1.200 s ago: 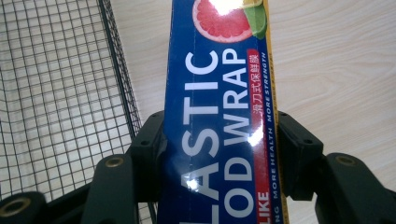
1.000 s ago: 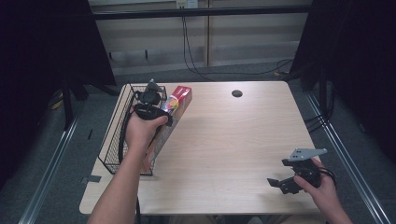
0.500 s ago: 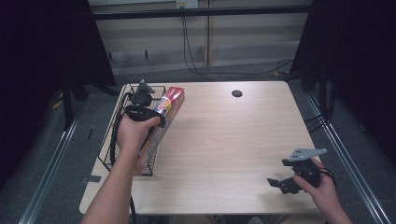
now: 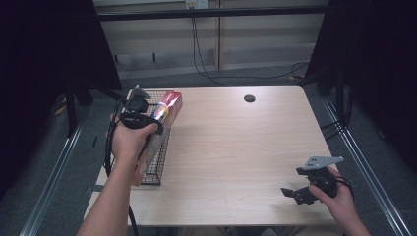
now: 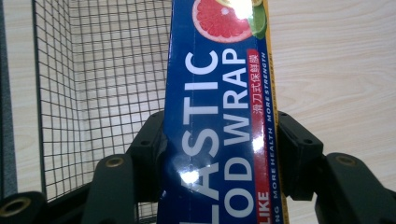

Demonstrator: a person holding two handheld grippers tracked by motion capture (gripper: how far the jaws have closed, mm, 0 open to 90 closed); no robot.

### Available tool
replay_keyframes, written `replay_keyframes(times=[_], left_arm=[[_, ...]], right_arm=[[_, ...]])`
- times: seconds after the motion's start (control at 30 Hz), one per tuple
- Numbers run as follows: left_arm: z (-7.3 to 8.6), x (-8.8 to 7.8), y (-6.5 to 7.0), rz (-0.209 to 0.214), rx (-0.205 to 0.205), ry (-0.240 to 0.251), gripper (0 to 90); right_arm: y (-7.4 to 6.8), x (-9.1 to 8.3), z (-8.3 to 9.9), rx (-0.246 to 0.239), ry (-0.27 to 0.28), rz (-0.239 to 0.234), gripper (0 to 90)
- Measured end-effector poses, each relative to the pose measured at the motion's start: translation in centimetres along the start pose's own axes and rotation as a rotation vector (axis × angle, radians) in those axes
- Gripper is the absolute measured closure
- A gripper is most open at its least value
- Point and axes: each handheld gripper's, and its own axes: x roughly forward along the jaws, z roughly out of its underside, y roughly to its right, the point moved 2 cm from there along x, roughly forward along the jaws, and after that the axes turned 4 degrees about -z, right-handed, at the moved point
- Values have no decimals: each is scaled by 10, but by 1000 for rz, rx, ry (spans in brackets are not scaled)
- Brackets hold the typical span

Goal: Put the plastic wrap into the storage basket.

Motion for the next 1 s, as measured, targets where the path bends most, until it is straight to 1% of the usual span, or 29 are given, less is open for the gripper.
replay_keyframes(times=[0.17,0.33,0.43,0.5,0.53,0.6,0.63,0.7,0.83,0.87,0.97,1.0], left_arm=[[3,-1,-7,-21,-23,2,441],[5,-3,-13,-31,-40,1,440],[7,-2,-18,-36,-59,3,440],[9,-1,-22,-59,-67,6,440],[10,0,-23,-64,-72,6,440],[13,2,-26,-65,-90,-1,440],[14,3,-28,-67,-92,-5,440],[16,6,-31,-75,-106,-4,440],[20,9,-36,-86,-130,-5,439],[20,9,-37,-84,-135,-7,439],[22,11,-39,-91,-140,-14,439],[22,11,-39,-94,-148,-15,439]], right_arm=[[0,0,0,1,-4,-5,32],[0,1,0,0,-4,-6,31],[0,1,0,0,-5,-8,31],[-1,1,0,3,-7,0,31],[-1,2,0,-5,-8,-6,31],[-1,2,0,-8,-1,-13,31],[-2,2,0,-10,-5,-11,31],[-2,2,0,-10,-8,-6,31],[-1,3,0,-9,-6,-13,31],[-2,3,0,-10,-9,-7,31],[-2,3,0,-9,-9,-12,31],[-2,3,0,-9,-13,-10,31]])
